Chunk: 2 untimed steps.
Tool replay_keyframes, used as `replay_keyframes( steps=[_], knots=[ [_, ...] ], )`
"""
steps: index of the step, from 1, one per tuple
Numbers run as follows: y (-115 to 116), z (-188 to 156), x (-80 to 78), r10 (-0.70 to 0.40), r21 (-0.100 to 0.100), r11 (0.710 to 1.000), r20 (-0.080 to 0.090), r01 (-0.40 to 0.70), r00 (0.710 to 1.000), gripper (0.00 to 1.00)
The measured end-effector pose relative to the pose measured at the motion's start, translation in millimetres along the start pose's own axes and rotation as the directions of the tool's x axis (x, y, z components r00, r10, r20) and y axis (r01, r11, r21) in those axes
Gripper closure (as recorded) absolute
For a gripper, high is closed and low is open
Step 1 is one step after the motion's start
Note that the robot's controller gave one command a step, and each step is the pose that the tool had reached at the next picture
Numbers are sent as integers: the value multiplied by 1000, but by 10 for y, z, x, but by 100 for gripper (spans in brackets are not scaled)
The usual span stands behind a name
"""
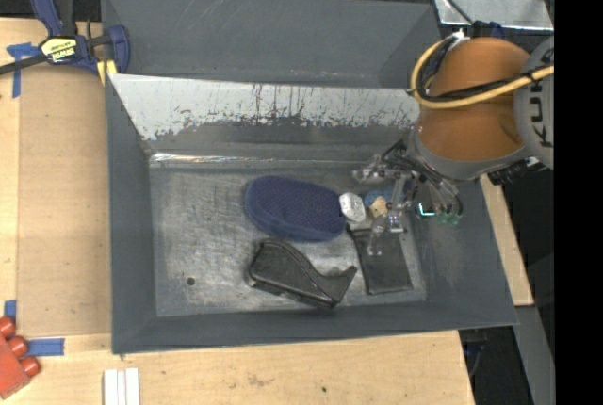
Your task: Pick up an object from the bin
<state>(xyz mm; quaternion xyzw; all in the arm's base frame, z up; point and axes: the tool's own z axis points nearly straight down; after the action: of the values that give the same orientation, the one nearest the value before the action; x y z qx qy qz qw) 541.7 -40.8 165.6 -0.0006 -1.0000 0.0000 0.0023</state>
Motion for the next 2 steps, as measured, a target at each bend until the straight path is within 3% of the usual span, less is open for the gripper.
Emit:
replay_keyframes(
  steps=[1, 2],
  knots=[
    [42, 660, 223, 99, 2, 995, 31, -99, 995, 0],
    [-98, 458, 469, 287, -2, 958, 10, -287, 958, 0]
  ],
)
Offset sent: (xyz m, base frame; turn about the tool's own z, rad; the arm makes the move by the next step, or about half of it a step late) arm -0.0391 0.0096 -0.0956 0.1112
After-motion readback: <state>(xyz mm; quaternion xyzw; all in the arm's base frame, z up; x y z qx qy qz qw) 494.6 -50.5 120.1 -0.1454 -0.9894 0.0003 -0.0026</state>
